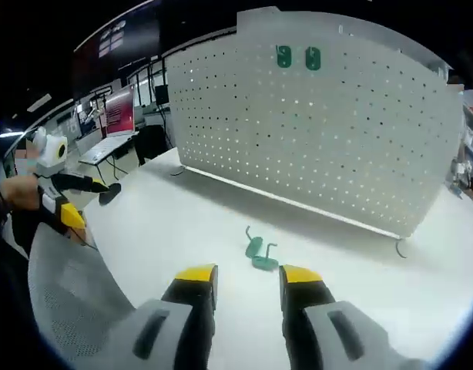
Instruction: Insert the hook assembly into the mounting plate slot until the hook locks in place.
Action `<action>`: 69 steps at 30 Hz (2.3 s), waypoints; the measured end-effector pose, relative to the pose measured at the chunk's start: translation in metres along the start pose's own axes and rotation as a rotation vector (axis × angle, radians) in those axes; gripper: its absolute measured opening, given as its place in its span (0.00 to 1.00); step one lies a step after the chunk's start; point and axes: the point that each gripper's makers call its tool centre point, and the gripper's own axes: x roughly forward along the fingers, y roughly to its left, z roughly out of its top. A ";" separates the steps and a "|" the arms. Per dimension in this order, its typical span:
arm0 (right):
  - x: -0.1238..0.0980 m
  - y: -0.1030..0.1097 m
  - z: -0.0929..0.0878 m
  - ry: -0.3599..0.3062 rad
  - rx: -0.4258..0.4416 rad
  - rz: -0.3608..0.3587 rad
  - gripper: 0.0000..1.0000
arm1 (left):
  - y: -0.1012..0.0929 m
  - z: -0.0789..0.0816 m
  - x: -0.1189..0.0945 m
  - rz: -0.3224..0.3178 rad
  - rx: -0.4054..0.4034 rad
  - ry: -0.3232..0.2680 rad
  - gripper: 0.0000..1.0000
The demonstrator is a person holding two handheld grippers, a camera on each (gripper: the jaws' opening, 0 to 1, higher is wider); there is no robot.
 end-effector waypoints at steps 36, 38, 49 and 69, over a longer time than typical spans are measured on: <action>0.161 -0.009 -0.011 0.310 -0.080 0.073 0.15 | -0.006 -0.015 -0.004 0.038 -0.095 0.002 1.00; 0.164 -0.011 -0.007 0.305 -0.045 0.060 0.14 | -0.006 -0.017 -0.004 0.041 -0.100 0.003 1.00; 0.166 -0.017 -0.010 0.388 -0.048 0.048 0.02 | -0.009 -0.015 -0.007 0.044 -0.122 -0.016 1.00; 0.144 -0.008 0.028 0.177 0.151 0.058 0.00 | -0.009 -0.005 -0.018 0.055 -0.094 -0.039 1.00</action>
